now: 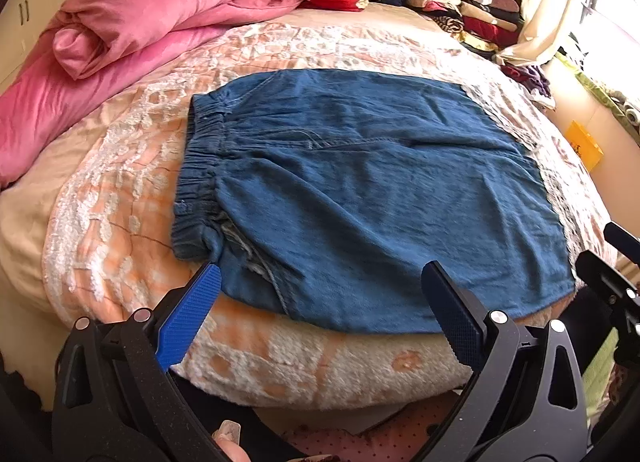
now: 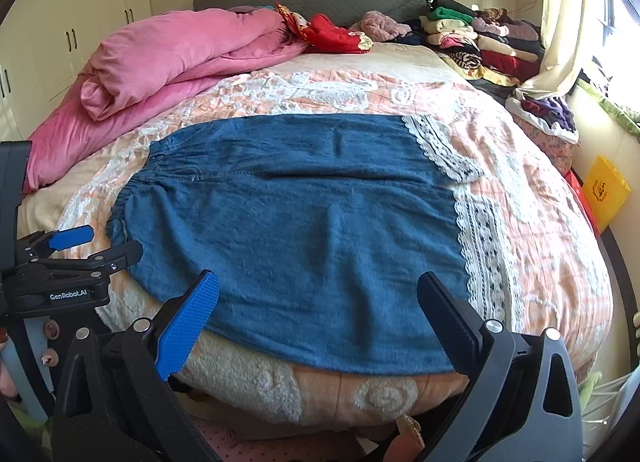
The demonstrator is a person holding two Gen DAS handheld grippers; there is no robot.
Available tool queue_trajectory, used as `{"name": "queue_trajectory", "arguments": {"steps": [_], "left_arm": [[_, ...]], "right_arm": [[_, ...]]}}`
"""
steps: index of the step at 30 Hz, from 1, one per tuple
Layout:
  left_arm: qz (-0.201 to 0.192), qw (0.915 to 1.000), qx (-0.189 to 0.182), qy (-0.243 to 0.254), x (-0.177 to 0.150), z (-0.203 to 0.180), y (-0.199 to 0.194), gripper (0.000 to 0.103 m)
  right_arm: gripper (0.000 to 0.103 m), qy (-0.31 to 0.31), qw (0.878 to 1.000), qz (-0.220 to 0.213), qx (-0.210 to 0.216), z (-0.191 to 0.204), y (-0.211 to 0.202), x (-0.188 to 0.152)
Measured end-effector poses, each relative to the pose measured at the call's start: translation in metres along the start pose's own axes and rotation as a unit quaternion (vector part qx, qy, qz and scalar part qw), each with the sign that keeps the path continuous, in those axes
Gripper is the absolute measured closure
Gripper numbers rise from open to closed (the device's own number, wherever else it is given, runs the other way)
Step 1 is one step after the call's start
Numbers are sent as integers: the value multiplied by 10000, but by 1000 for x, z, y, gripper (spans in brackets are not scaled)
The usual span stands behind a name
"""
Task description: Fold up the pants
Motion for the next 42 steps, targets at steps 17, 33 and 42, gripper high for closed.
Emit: {"name": "queue_trajectory", "arguments": {"steps": [17,33,42], "left_arm": [[-144,9980,217,-578,47,67,21,9],[-113,9941,287,-1036,98,124,62,9],[-80,9957,186,-902,129,144,100,9]], "right_arm": [[4,-336,9989,74,310,14,54,72],[4,-751,9952,167,608,41,133,147],[4,-949,9919,416,732,54,190,187]]}}
Point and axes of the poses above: each gripper's, at about its wrist camera, not at the fingertips, and y roughly the way its jaws point, z to its left, x to its top, the point moved 1 cm from there along y, roughly the way its jaws point, and after that the axes turned 4 degrees about y, right-handed, at the moved point
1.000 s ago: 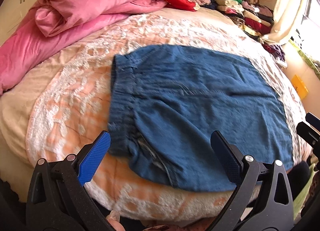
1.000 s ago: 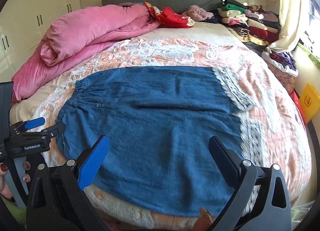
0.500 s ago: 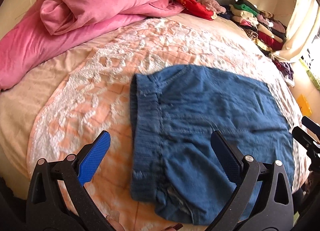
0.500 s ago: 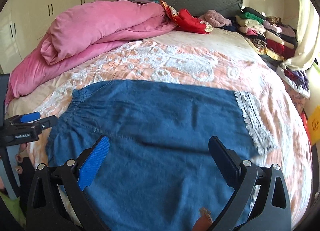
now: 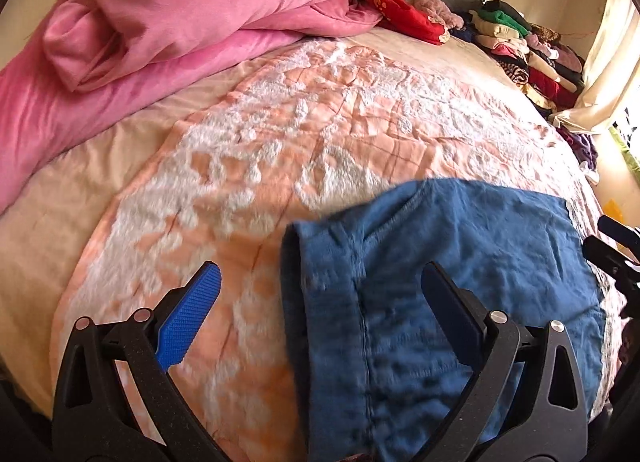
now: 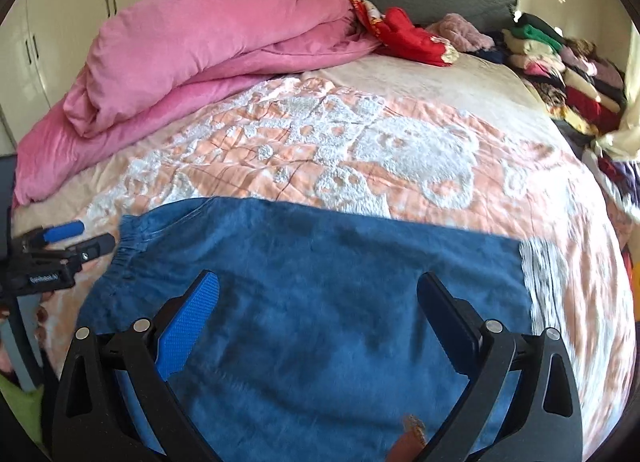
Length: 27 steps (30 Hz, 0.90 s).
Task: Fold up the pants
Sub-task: 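Grasp the denim pants edge with the left gripper while the right gripper grasps beside it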
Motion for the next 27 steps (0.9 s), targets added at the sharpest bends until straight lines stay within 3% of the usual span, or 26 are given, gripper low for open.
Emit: {"name": "queue_trajectory", "arguments": {"steps": [4,8,13,14,15,20,27], "left_arm": [[141,9997,-181,120,9,1,19,9],[383,9990,-55,233,12,0,41,9],[428,9984,-106,345,13,0,59,9],[440,9982,-87,396,13,-1,61,14],[432,9981,-93,438,13,-2,64,28],[127,9975,-164,675,16,-6,58,69],[-439,9954,-595,610,19,-5,20,75]], "right_arm": [[4,-128,9997,128,-167,-4,28,15],[4,-509,9978,341,-254,-1,58,26],[4,-760,9949,668,-10,5,93,36],[4,-856,9939,690,-13,8,97,37],[4,-1019,9922,718,-32,12,103,38],[4,-1313,9880,810,40,17,119,43],[4,-1573,9840,831,102,18,125,44]]}}
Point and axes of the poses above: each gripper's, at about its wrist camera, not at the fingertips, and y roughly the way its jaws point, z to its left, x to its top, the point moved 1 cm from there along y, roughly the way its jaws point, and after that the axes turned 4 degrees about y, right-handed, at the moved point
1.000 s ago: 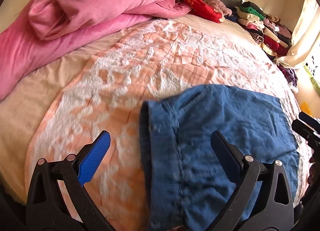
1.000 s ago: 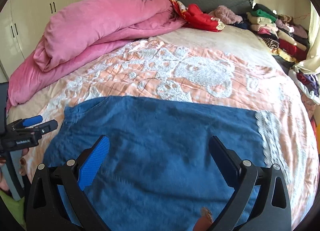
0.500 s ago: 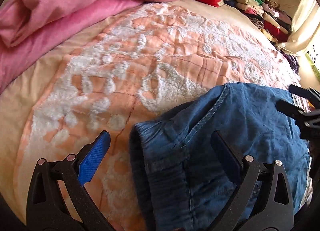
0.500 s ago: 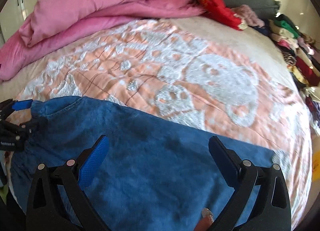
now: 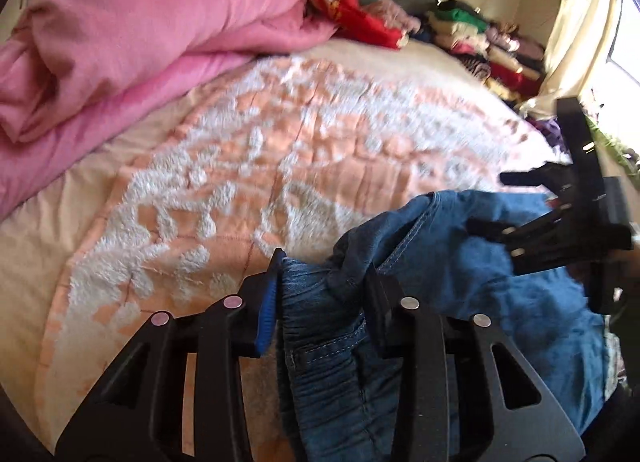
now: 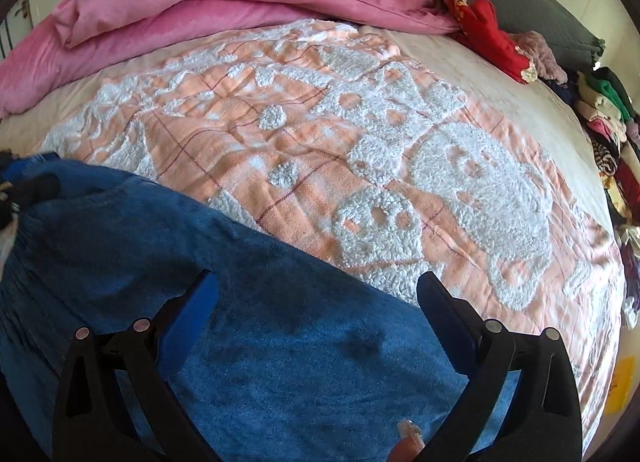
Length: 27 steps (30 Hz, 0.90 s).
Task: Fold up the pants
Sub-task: 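Grasp the denim pants edge with the left gripper while the right gripper grasps beside it, then lift the held denim edge and fold it over the other half with both grippers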
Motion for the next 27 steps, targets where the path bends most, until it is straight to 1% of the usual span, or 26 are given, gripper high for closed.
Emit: {"name": "queue_trajectory", "arguments": {"steps": [3,5,7,8,9,10,11,12,14,15,17,18,23,27], "left_arm": [[-117,9998,-176,31,0,-4,-11,76],[-190,9996,-213,55,0,-6,-15,76],[-228,9993,-272,71,-1,-7,-19,76],[-244,9993,-287,77,-1,-7,-20,76],[-258,9992,-281,84,0,-8,-21,76],[-257,9993,-266,96,-1,-8,-20,76],[-248,9993,-254,103,-1,-8,-19,76],[-236,9993,-252,103,-2,-8,-20,76],[-237,9994,-213,117,-4,-7,-20,76],[-243,9995,-178,122,-4,-6,-20,76],[-272,9995,-75,127,-5,-5,-22,76],[-286,9995,-78,111,-6,-4,-24,76],[-386,9991,-101,144,-8,-6,-34,76],[-476,9986,-110,209,-11,-13,-47,76]], "right_arm": [[4,-225,9997,-54,27,7,1,2],[5,-329,9994,-33,105,11,2,3],[6,-550,9984,-117,66,20,3,6],[12,-642,9978,-141,80,25,3,7],[27,-687,9975,-156,115,28,3,7],[34,-734,9970,-167,179,31,3,7],[47,-797,9963,-182,270,36,2,6],[64,-830,9958,-198,343,39,1,5],[84,-822,9949,-225,534,44,-2,2],[87,-794,9949,-288,545,45,-7,0],[90,-698,9952,-431,526,46,-18,-4],[91,-525,9953,-537,603,44,-28,-7],[91,91,9918,-891,911,33,-66,-20],[91,386,9867,-1105,1125,34,-97,-37]]}}
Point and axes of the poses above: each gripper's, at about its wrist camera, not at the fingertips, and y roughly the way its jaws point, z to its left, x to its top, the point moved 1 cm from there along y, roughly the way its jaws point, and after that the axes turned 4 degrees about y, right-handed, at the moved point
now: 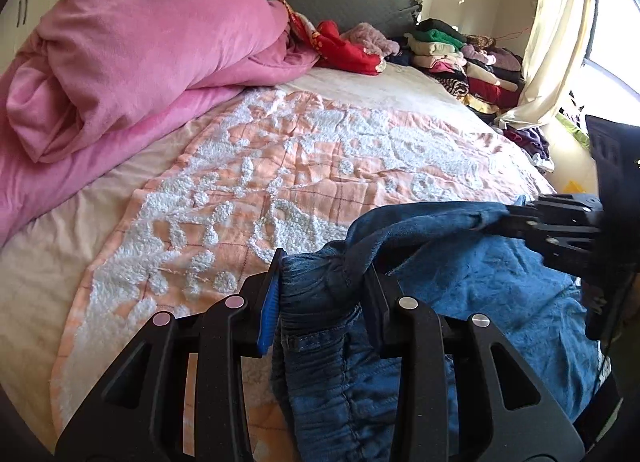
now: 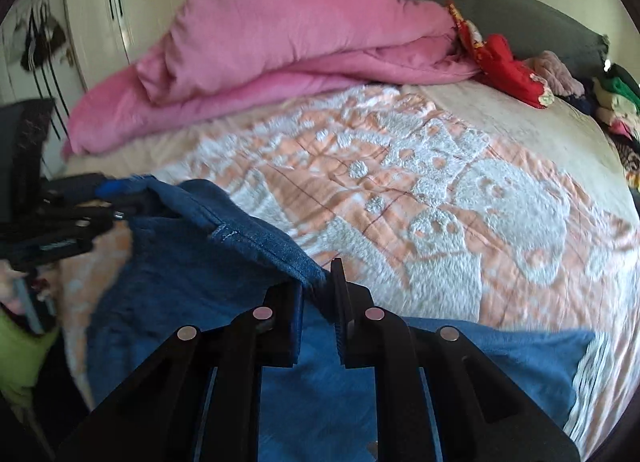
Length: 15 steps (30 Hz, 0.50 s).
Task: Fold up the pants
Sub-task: 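Lift the held denim edge and fold it over the other half with both grippers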
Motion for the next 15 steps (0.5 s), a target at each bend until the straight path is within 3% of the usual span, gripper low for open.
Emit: {"name": "queue_trajectory", "arguments": {"steps": [8,15], "left_arm": [[-165,9998,-125,80,-17,-16,-39,76],[-1,9997,-188,132,-52,-28,-66,75]], "right_arm": [[93,115,9988,-402,257,33,-64,-41],[93,244,9986,-317,333,59,-79,-93]]}}
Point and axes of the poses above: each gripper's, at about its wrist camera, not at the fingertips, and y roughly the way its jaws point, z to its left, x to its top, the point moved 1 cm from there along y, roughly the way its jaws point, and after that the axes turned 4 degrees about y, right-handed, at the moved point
